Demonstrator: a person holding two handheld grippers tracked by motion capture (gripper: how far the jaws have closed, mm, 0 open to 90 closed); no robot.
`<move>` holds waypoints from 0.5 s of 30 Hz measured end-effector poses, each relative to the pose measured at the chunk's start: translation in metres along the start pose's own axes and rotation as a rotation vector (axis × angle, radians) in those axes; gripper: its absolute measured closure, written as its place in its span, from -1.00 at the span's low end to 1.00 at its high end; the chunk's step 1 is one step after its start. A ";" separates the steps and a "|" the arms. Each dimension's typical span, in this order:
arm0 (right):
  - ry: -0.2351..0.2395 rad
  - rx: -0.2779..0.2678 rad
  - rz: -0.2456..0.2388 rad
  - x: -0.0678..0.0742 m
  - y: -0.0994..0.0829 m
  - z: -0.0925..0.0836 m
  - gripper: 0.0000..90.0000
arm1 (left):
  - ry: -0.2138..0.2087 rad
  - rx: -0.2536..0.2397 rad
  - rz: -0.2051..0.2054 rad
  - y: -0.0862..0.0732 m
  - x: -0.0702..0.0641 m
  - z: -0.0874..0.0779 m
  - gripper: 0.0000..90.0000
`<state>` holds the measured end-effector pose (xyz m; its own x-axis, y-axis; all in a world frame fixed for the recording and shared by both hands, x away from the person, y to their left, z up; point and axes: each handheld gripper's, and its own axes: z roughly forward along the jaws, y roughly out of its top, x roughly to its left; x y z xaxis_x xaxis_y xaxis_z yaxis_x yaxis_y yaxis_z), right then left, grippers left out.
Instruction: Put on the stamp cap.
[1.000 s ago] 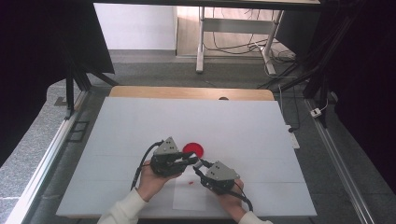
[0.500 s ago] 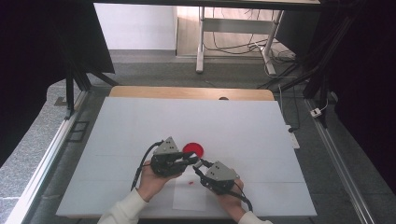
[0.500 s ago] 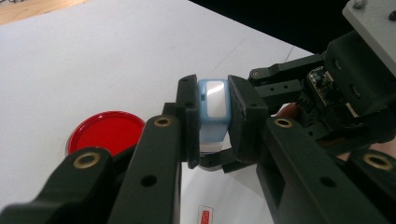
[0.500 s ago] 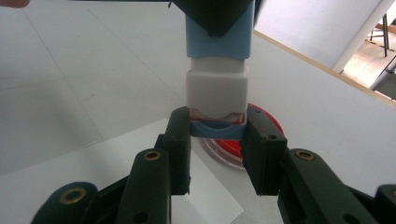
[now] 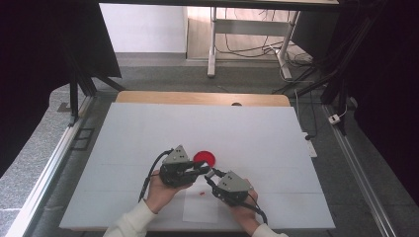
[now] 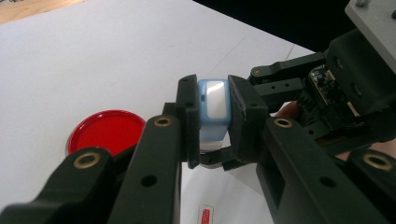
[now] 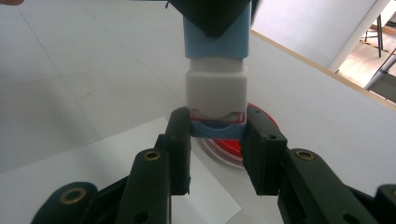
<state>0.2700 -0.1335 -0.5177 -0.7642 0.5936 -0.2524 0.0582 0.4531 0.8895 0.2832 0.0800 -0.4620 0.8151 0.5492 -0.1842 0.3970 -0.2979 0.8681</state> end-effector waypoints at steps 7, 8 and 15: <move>-0.009 0.003 -0.009 0.001 0.000 0.000 0.43 | 0.004 0.004 0.002 0.000 -0.001 0.000 0.68; -0.012 0.004 -0.009 0.000 0.000 0.000 0.43 | 0.005 0.003 0.002 0.000 -0.001 0.000 0.68; -0.015 0.001 -0.006 0.000 -0.001 0.000 0.43 | 0.015 0.003 0.002 0.000 -0.001 0.000 0.68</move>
<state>0.2696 -0.1340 -0.5181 -0.7550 0.6006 -0.2633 0.0541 0.4571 0.8878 0.2820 0.0790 -0.4624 0.8094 0.5604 -0.1753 0.3964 -0.3013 0.8672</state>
